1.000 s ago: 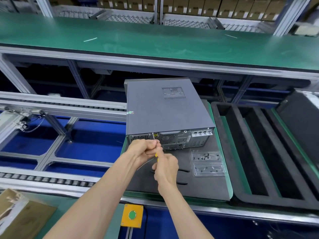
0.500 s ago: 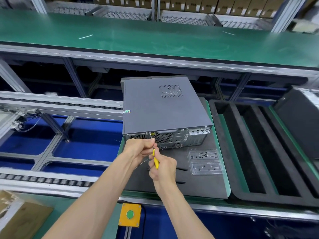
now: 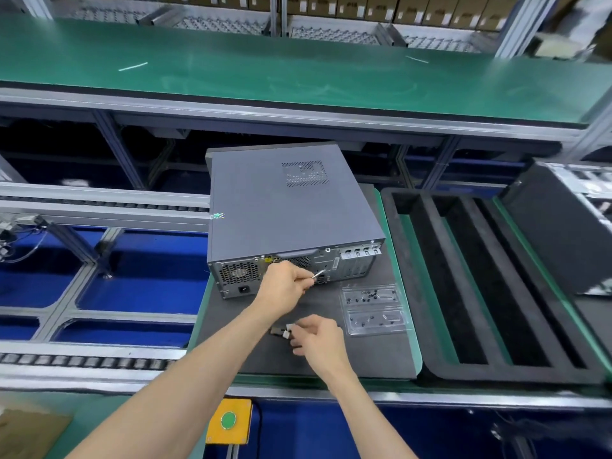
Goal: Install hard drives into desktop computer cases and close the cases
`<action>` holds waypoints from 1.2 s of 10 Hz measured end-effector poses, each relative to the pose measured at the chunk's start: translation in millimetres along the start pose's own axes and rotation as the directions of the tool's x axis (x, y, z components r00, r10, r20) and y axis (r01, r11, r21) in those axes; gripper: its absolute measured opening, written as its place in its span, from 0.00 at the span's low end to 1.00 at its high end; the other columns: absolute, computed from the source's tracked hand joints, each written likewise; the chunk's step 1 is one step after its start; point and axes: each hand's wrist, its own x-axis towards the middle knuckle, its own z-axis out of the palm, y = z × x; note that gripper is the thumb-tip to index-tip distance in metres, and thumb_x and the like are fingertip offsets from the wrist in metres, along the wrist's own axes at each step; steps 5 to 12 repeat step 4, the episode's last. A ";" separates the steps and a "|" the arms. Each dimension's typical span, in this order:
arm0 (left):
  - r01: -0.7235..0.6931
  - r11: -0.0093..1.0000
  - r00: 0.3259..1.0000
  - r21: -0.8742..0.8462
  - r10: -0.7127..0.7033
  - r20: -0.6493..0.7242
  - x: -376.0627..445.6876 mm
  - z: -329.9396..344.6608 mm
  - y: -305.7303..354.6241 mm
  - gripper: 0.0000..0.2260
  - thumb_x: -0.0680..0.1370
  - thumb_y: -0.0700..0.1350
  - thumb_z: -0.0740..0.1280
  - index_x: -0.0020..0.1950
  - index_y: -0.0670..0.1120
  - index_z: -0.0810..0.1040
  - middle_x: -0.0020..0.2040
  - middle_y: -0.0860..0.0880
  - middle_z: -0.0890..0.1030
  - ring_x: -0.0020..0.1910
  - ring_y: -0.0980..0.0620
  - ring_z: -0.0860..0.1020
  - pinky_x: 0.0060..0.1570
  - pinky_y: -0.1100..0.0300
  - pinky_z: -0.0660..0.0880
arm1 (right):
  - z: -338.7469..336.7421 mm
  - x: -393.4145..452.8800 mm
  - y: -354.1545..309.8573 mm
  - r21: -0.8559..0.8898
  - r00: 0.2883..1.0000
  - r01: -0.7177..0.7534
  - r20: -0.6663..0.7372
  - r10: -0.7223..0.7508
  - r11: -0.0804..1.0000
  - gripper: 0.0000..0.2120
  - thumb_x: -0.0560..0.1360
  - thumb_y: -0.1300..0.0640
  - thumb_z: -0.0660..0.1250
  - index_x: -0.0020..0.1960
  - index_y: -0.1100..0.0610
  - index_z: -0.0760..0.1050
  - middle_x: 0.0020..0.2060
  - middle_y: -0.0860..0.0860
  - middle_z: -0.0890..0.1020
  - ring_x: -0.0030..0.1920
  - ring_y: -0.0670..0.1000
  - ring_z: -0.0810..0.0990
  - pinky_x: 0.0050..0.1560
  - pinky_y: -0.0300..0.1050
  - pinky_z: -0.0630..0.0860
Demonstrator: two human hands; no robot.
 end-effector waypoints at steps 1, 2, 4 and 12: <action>-0.099 0.921 0.990 0.377 0.053 0.132 18.4 15.0 -2.7 0.08 0.81 0.43 0.69 0.54 0.44 0.86 0.51 0.48 0.87 0.55 0.48 0.82 0.55 0.60 0.75 | -11.2 9.1 5.4 -0.176 0.999 0.024 -0.042 -0.032 0.984 0.11 0.79 0.60 0.67 0.59 0.57 0.81 0.48 0.51 0.85 0.51 0.50 0.83 0.57 0.47 0.80; -0.176 0.785 0.964 0.594 0.014 0.266 25.3 33.4 -20.9 0.09 0.81 0.42 0.66 0.53 0.43 0.85 0.50 0.45 0.84 0.54 0.42 0.82 0.50 0.55 0.76 | -21.8 20.8 11.5 -0.294 0.998 0.043 -0.025 -0.053 0.955 0.12 0.78 0.61 0.67 0.60 0.57 0.81 0.54 0.51 0.84 0.54 0.48 0.81 0.58 0.39 0.76; -0.275 0.666 0.952 0.694 0.087 0.293 14.5 40.3 -30.4 0.10 0.80 0.37 0.63 0.58 0.44 0.80 0.53 0.44 0.77 0.52 0.41 0.79 0.44 0.52 0.71 | -41.4 23.3 23.8 -0.306 0.998 0.061 0.004 -0.063 0.950 0.12 0.78 0.62 0.67 0.61 0.56 0.80 0.53 0.48 0.83 0.50 0.42 0.80 0.45 0.24 0.71; -0.275 0.666 0.952 0.694 0.087 0.293 14.5 40.3 -30.4 0.10 0.80 0.37 0.63 0.58 0.44 0.80 0.53 0.44 0.77 0.52 0.41 0.79 0.44 0.52 0.71 | -41.4 23.3 23.8 -0.306 0.998 0.061 0.004 -0.063 0.950 0.12 0.78 0.62 0.67 0.61 0.56 0.80 0.53 0.48 0.83 0.50 0.42 0.80 0.45 0.24 0.71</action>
